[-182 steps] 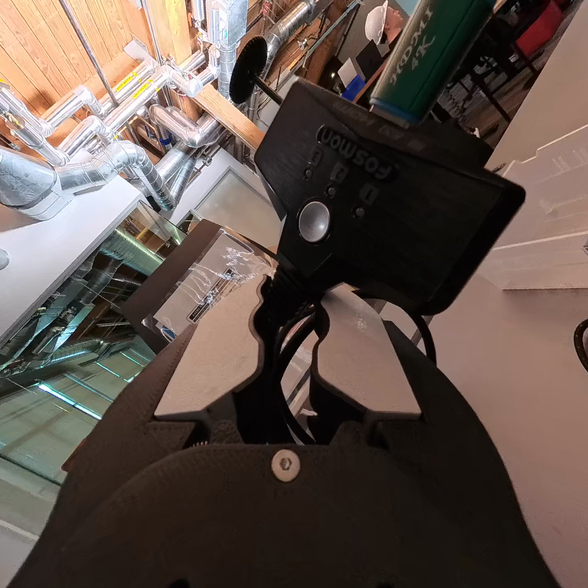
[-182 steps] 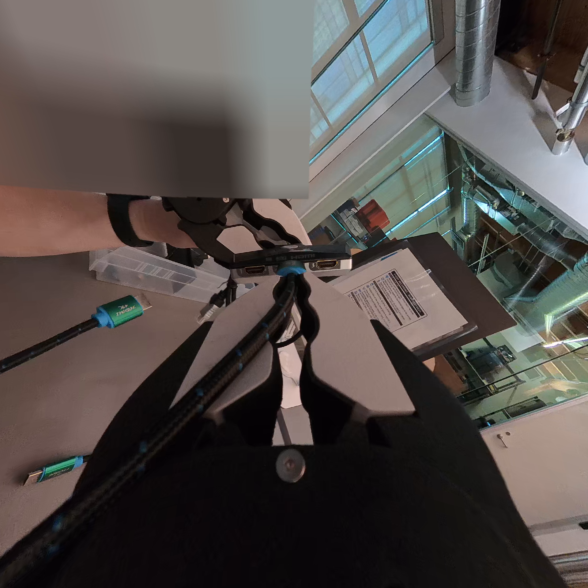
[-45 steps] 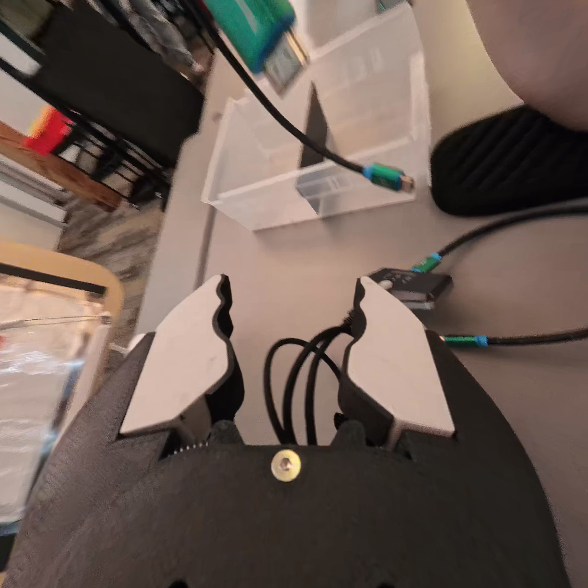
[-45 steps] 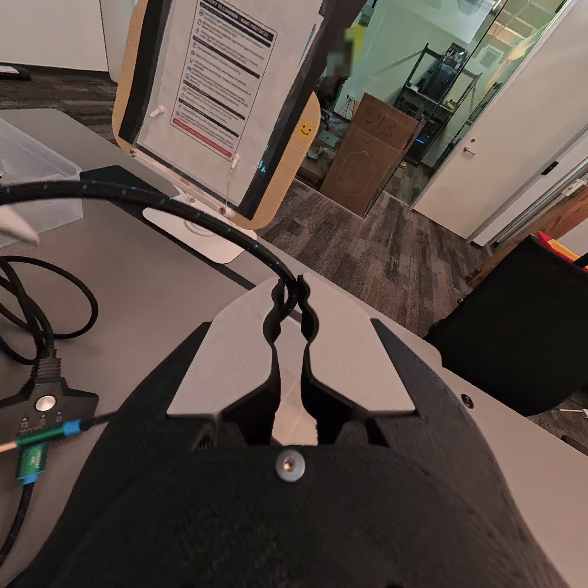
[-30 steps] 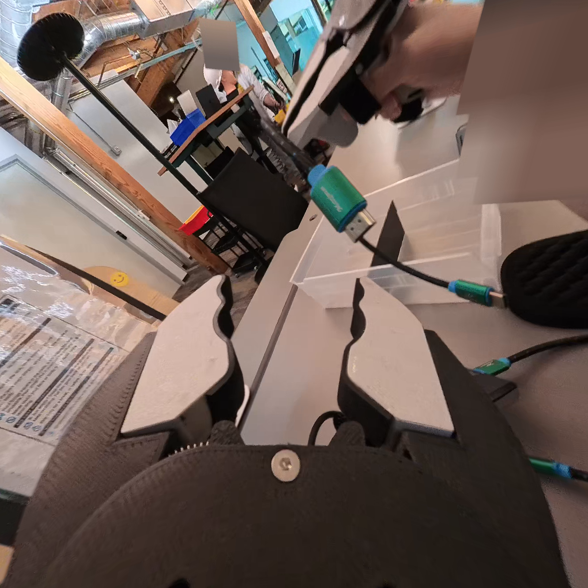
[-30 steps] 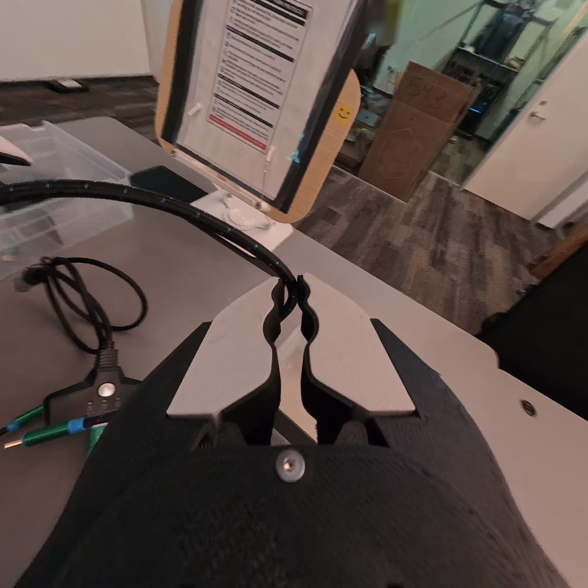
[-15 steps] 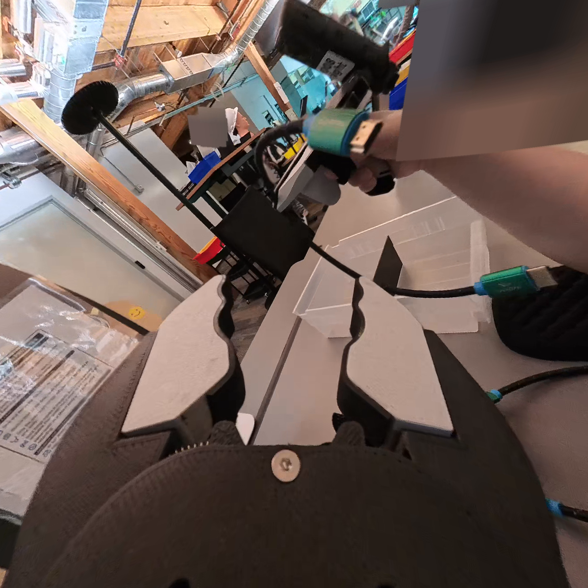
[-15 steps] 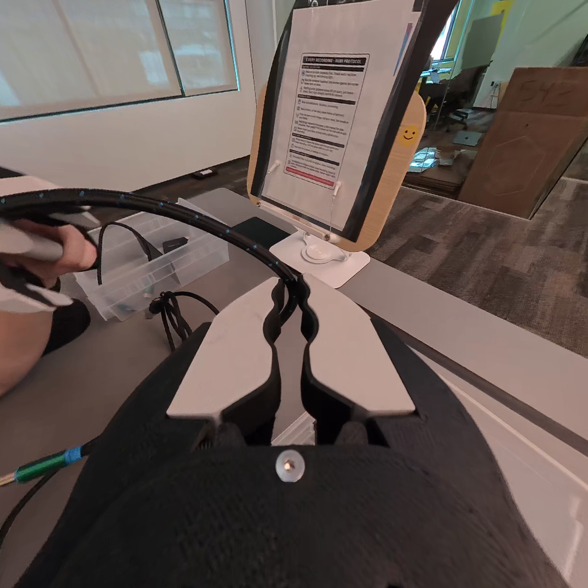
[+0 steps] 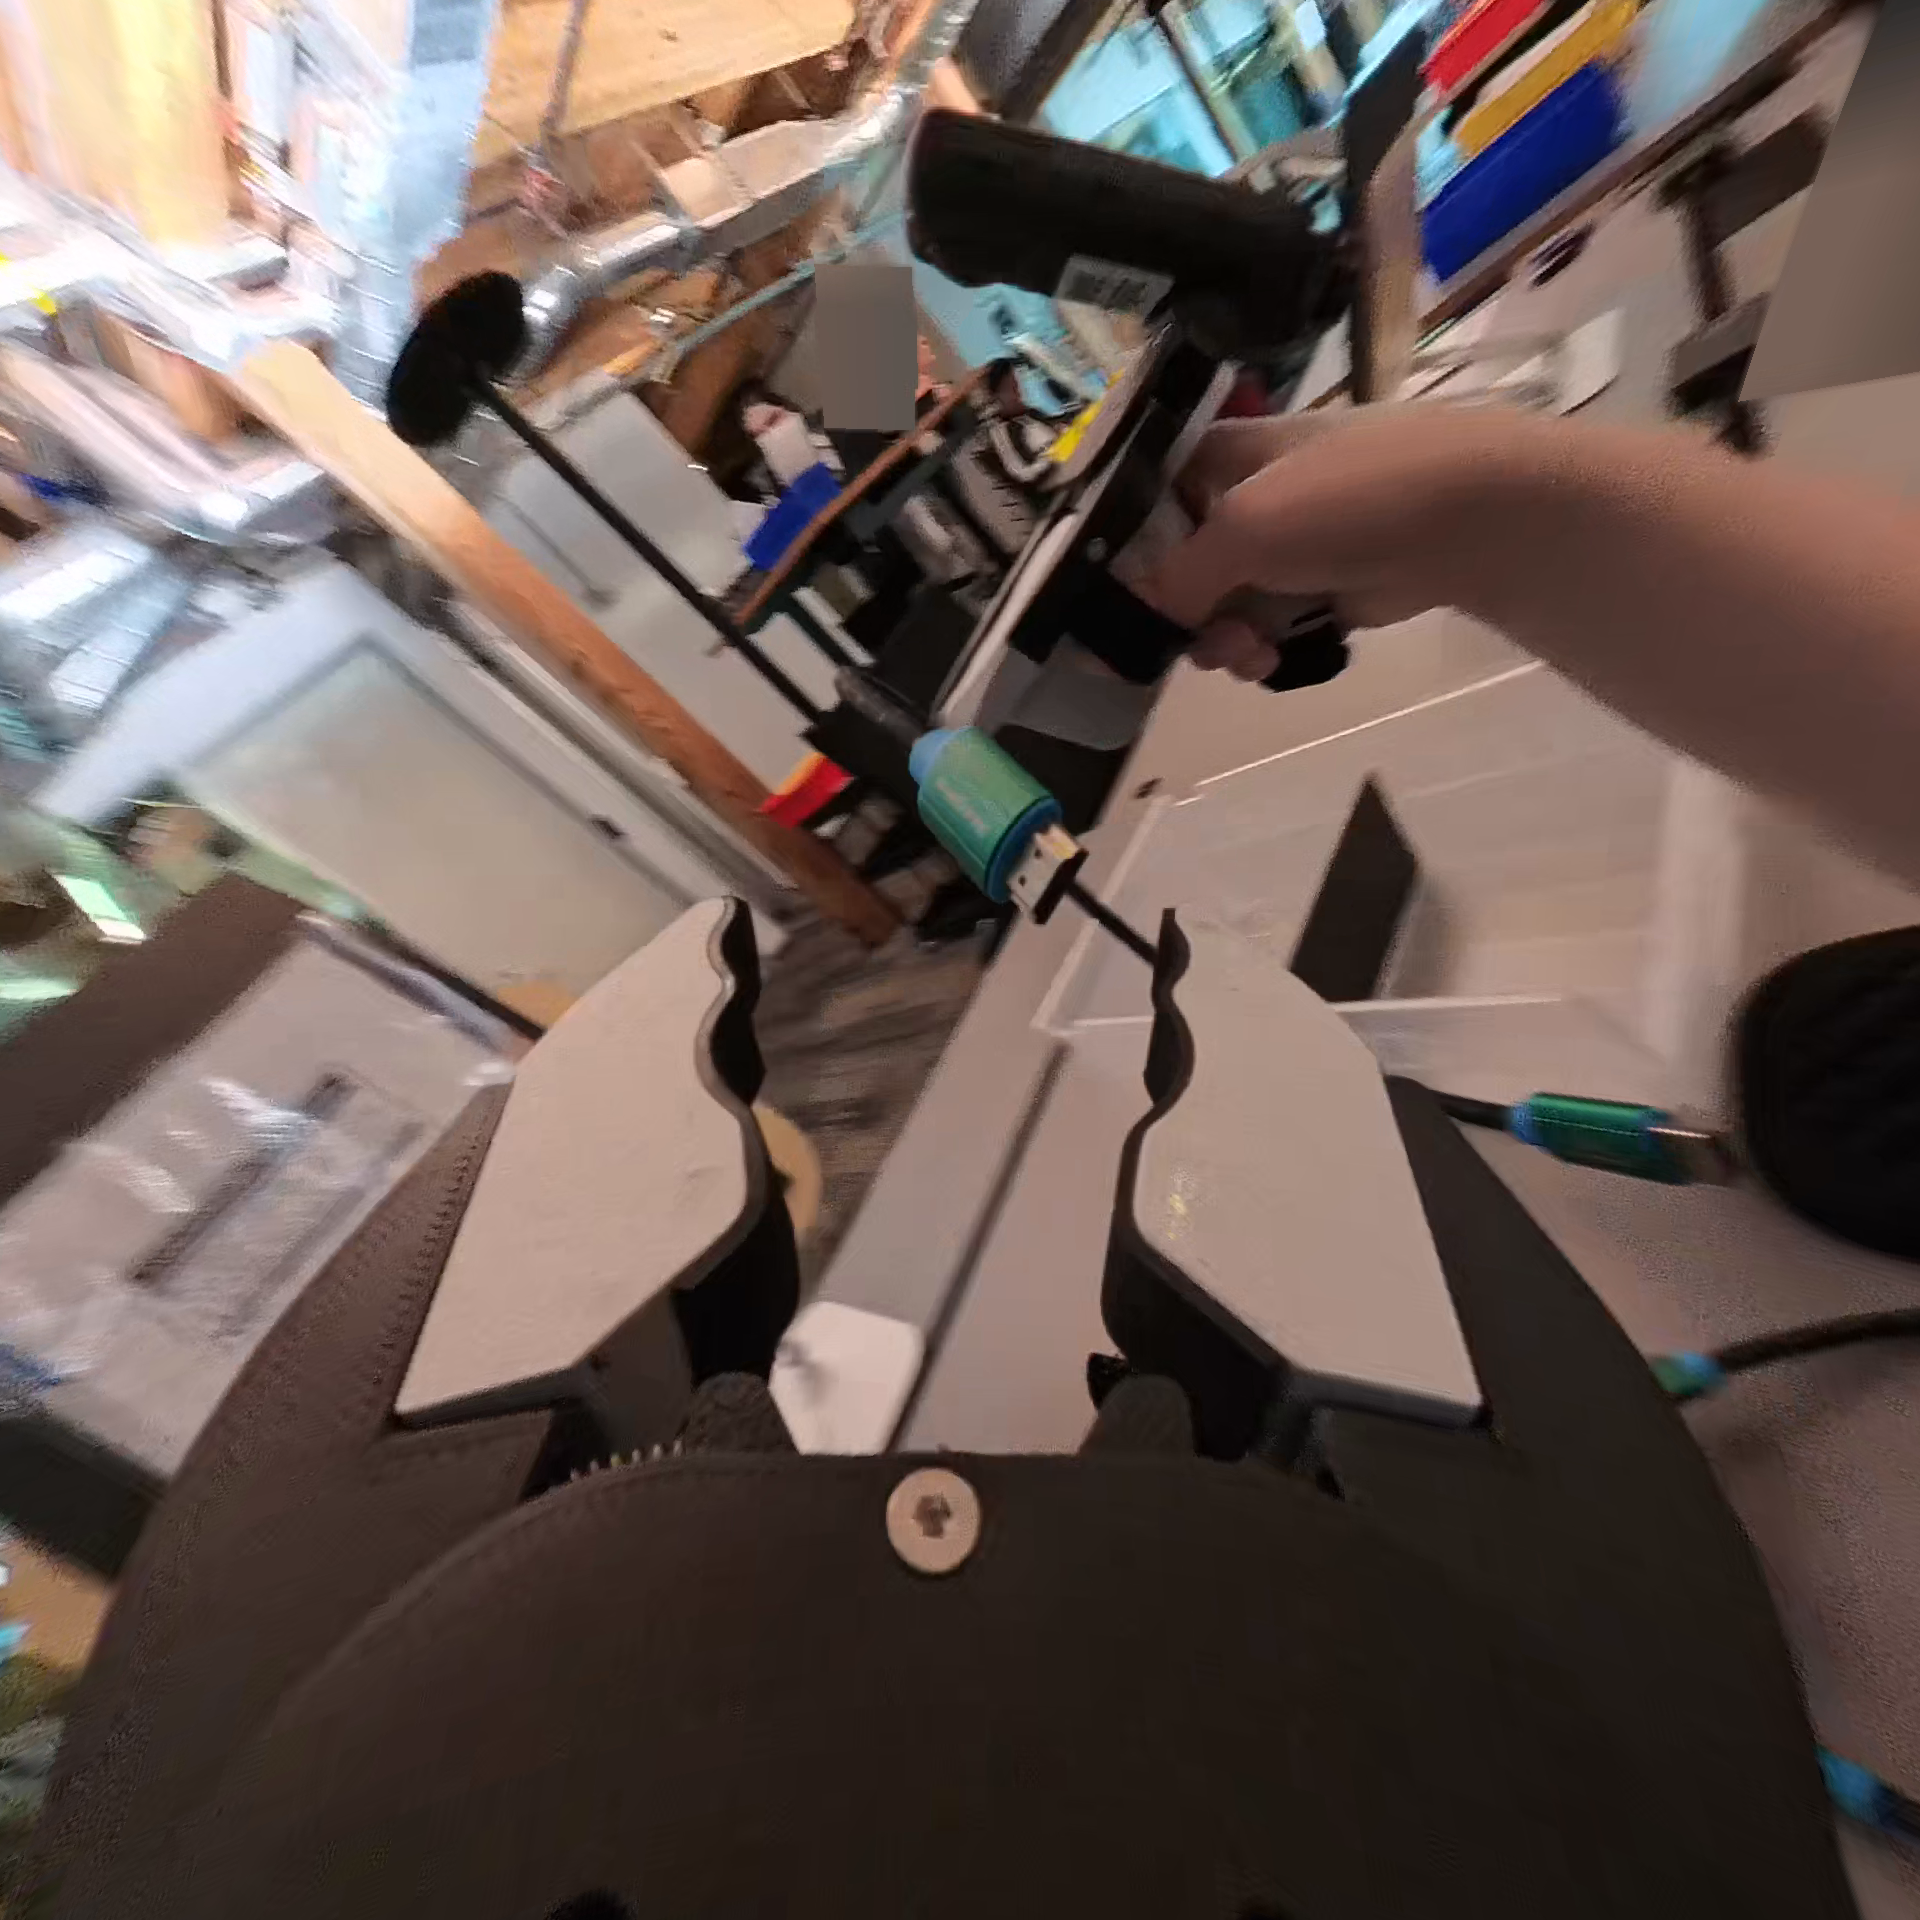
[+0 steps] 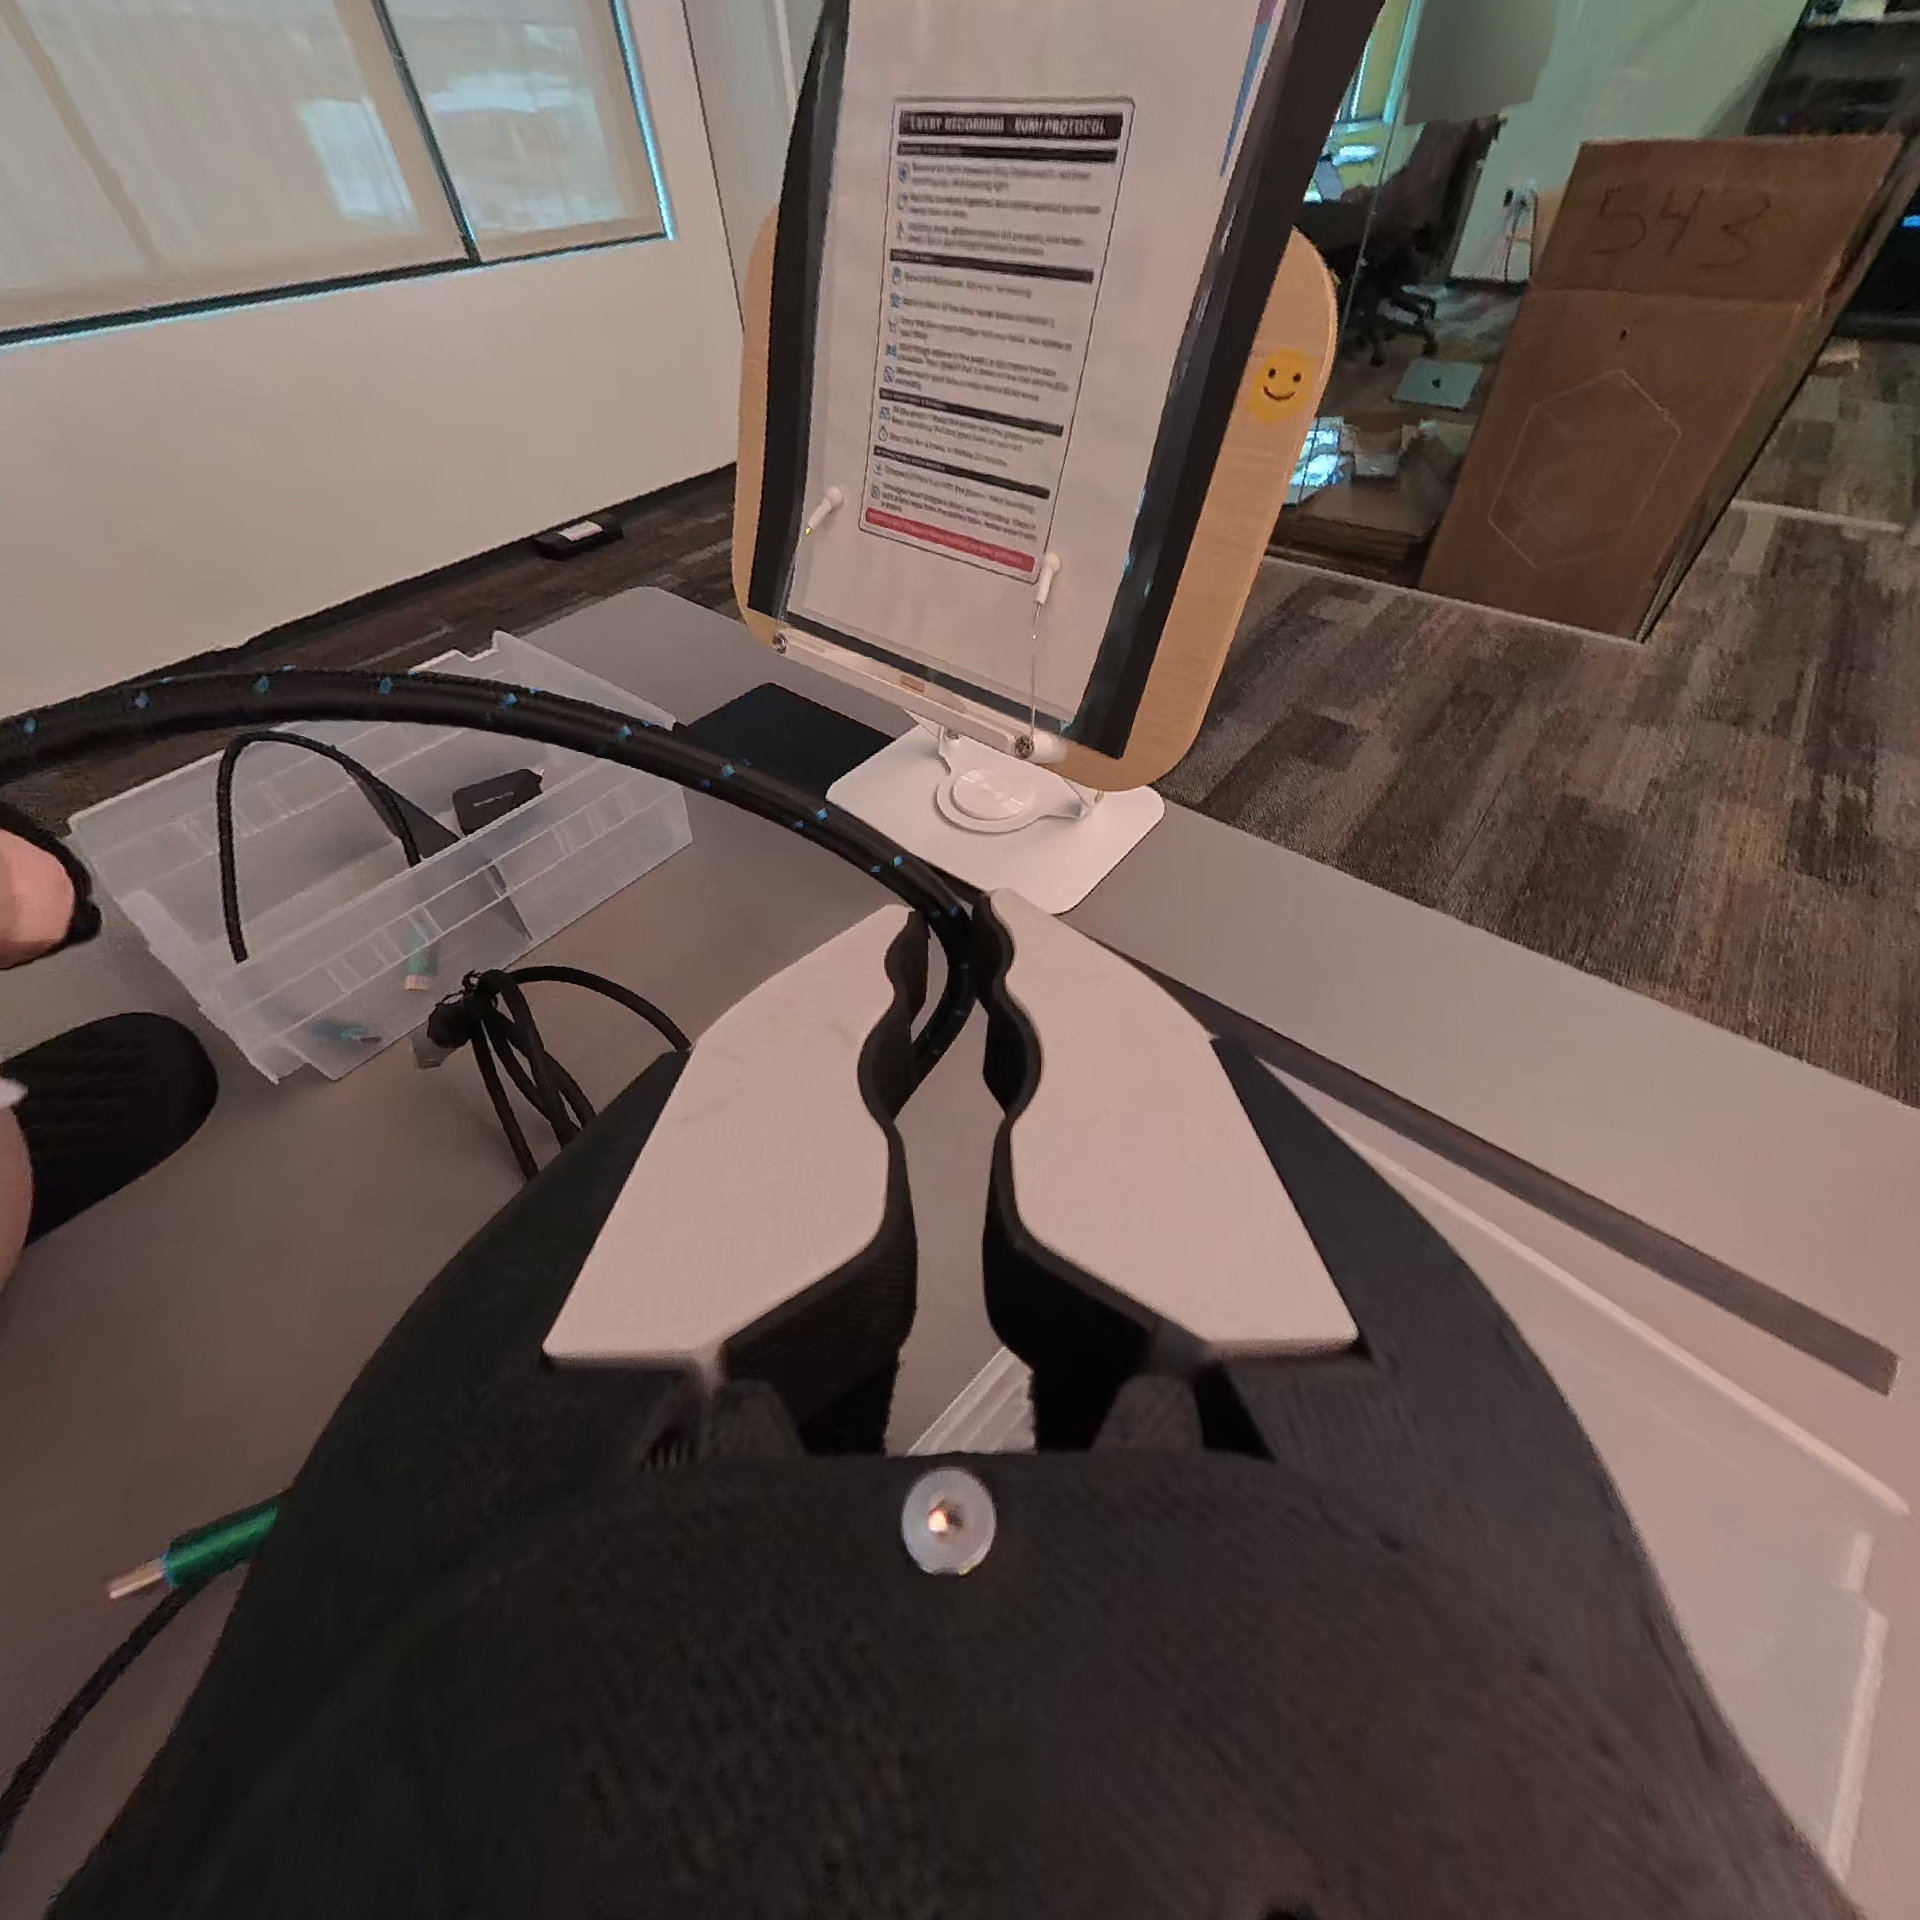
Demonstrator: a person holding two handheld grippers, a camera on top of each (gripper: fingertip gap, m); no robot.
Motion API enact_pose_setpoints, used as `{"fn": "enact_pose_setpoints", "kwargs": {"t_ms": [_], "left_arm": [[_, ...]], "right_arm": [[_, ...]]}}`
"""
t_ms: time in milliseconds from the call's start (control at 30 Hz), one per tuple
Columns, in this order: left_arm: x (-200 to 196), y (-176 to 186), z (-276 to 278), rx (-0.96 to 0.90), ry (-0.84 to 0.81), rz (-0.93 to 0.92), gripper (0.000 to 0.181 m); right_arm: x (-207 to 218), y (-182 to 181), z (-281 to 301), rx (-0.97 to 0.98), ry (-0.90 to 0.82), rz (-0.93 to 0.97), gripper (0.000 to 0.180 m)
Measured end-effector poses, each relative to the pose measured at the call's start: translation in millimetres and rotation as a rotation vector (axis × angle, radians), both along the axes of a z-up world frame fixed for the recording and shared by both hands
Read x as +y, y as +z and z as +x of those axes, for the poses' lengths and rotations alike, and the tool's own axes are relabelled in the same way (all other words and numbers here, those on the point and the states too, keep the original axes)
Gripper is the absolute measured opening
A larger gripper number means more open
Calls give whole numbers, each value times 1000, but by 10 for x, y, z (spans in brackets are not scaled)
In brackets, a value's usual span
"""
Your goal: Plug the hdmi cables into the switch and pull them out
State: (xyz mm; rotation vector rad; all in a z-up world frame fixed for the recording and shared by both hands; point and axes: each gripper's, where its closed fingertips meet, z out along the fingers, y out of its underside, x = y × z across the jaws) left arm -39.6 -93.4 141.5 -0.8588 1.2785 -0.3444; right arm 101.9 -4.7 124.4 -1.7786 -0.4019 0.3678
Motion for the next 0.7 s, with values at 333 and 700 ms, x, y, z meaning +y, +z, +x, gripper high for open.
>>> {"fn": "enact_pose_setpoints", "kwargs": {"t_ms": [333, 700], "left_arm": [[136, 71, -23, -59, 164, 262, 33], [309, 123, -183, -53, 166, 142, 11]], "right_arm": [[43, -110, -120, -30, -18, -58, 9], [45, -326, -232, -126, 58, -140, 10]]}}
